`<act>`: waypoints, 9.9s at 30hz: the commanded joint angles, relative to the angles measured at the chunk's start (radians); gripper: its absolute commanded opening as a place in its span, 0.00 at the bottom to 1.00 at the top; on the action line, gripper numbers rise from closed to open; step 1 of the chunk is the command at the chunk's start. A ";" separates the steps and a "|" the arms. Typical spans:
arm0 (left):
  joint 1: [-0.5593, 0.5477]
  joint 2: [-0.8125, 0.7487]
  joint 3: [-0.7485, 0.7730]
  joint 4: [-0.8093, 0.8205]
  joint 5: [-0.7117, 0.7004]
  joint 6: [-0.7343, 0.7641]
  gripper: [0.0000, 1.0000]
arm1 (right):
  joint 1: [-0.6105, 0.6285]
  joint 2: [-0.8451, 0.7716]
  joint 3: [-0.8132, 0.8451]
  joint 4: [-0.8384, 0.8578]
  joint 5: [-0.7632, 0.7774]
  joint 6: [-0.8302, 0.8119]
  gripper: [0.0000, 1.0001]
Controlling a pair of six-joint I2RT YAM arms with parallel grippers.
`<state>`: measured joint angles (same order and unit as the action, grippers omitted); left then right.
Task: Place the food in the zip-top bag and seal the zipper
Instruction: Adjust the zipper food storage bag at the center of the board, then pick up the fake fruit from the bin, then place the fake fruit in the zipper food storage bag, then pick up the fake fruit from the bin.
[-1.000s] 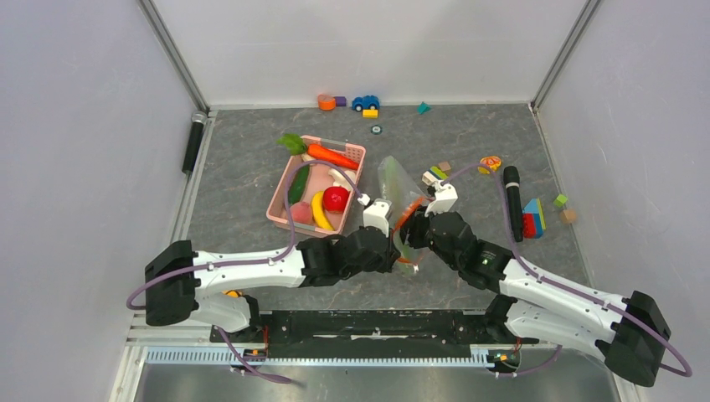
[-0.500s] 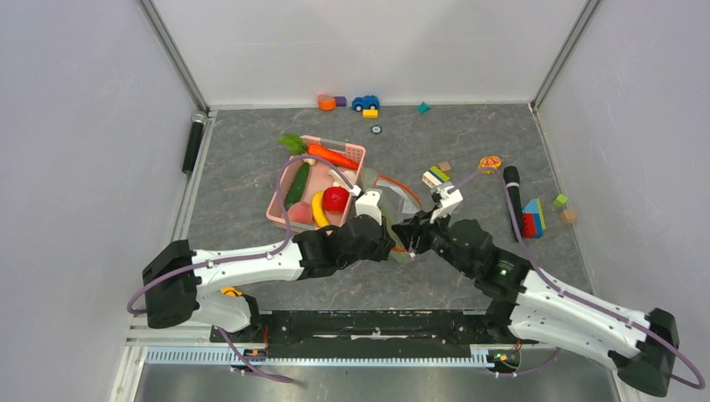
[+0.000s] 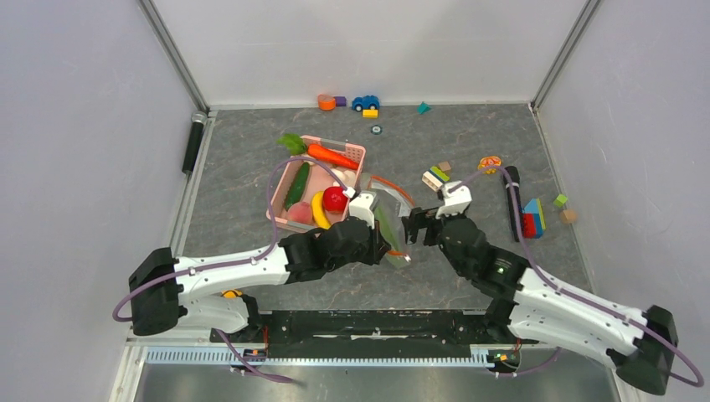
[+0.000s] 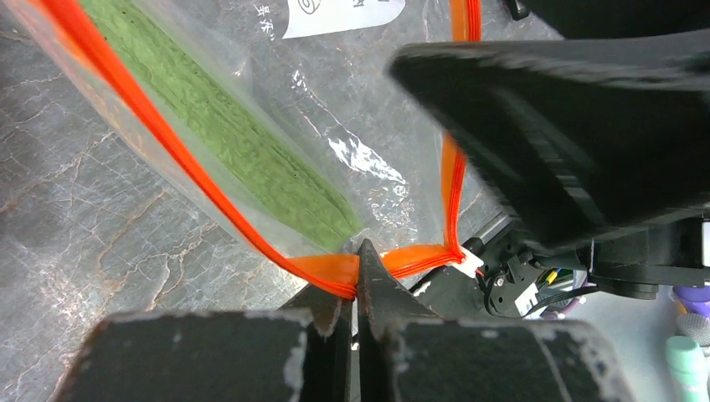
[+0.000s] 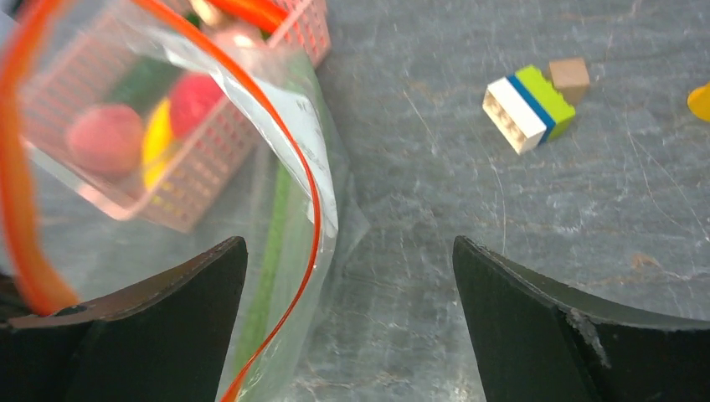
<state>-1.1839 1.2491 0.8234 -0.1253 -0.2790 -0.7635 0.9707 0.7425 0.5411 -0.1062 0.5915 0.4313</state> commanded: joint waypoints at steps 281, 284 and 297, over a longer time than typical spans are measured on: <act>0.750 0.328 0.189 -0.404 0.075 0.281 0.37 | -0.034 0.008 0.068 -0.137 0.001 -0.103 0.00; 0.750 0.327 0.193 -0.405 0.071 0.273 0.28 | -0.035 0.004 0.066 -0.136 0.007 -0.103 0.00; 0.750 0.095 0.200 -0.432 0.017 0.220 0.20 | -0.035 -0.008 0.061 -0.136 0.015 -0.095 0.00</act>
<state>-0.4339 1.4582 1.0279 -0.5529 -0.2550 -0.4973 0.9356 0.7486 0.6067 -0.2783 0.5812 0.3351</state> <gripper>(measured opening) 0.655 0.010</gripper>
